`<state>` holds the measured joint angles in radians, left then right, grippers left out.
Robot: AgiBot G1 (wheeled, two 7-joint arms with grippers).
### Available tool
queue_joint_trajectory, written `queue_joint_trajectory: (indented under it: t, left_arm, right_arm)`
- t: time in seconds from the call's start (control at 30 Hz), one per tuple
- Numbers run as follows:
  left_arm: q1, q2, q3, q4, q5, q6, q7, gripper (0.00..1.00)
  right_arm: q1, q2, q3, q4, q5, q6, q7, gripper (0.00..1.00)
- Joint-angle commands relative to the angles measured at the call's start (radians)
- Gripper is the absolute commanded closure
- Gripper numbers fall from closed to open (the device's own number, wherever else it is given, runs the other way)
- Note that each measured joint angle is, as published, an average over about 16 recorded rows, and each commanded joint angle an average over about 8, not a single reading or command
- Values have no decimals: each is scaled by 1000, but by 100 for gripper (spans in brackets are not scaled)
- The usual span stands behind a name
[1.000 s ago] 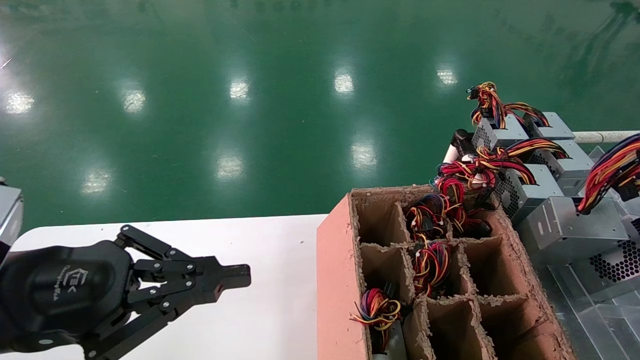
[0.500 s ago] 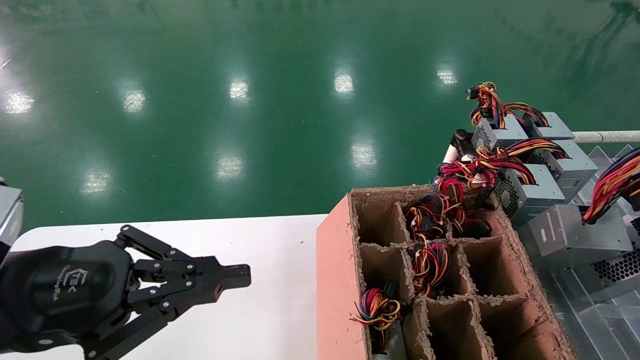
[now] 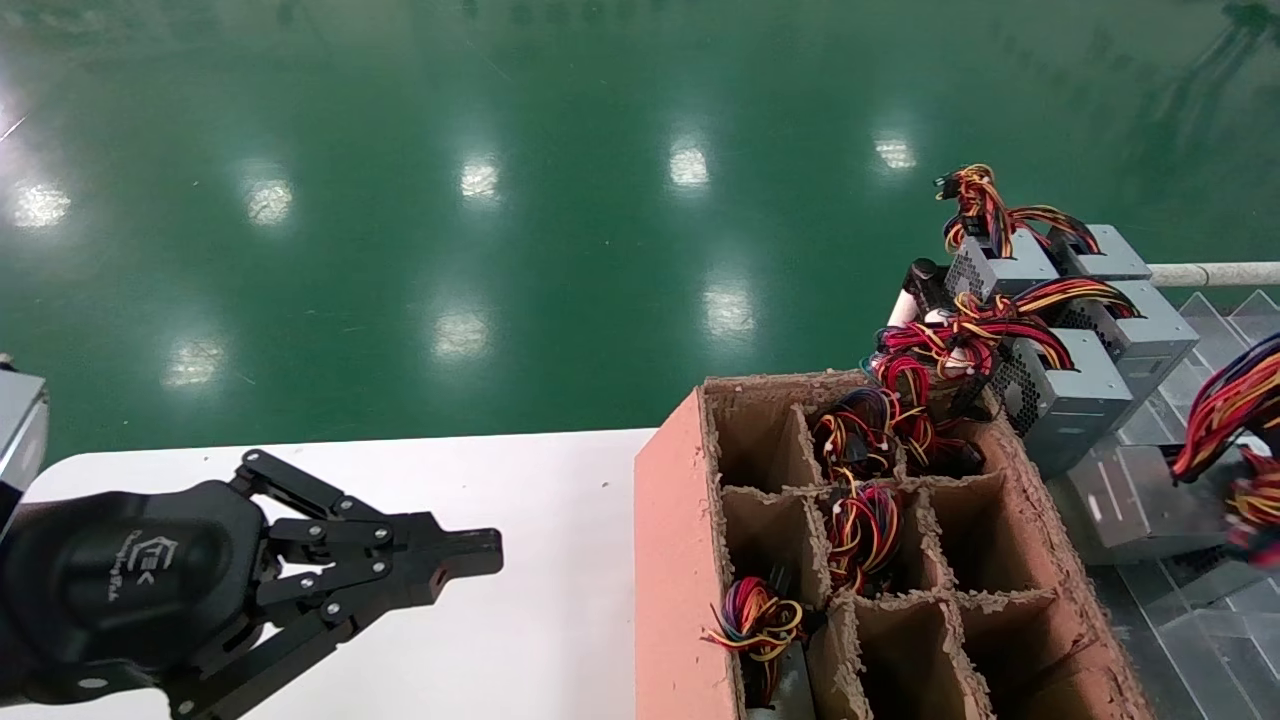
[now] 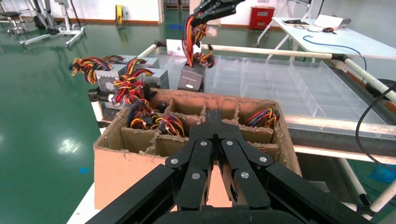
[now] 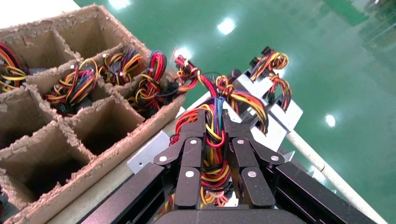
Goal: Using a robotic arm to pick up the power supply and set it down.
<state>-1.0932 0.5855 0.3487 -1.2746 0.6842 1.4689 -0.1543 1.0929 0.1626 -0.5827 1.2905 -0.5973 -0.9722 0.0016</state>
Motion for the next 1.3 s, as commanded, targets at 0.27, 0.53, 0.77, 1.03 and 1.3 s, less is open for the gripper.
queue_joint_trajectory:
  t: [0.27,0.53,0.77,1.03,1.3]
  left_arm:
    - [0,0,0,0,0,0,0,100]
    - [0,0,0,0,0,0,0,100]
    - [0,0,0,0,0,0,0,100]
    - [0,0,1,0,0,0,0,100]
    - [0,0,1,0,0,0,0,100]
  right_arm:
    - [-5,-67,-17,-31,-16,47,-29,100]
    - [8,-178,11,-89,-91,56,-21,56]
    - [50,-225,32,-131,-165,16,7,0]
    - [105,-236,55,-147,-227,-30,43,0]
    - [170,-252,99,-135,-218,-77,41,0]
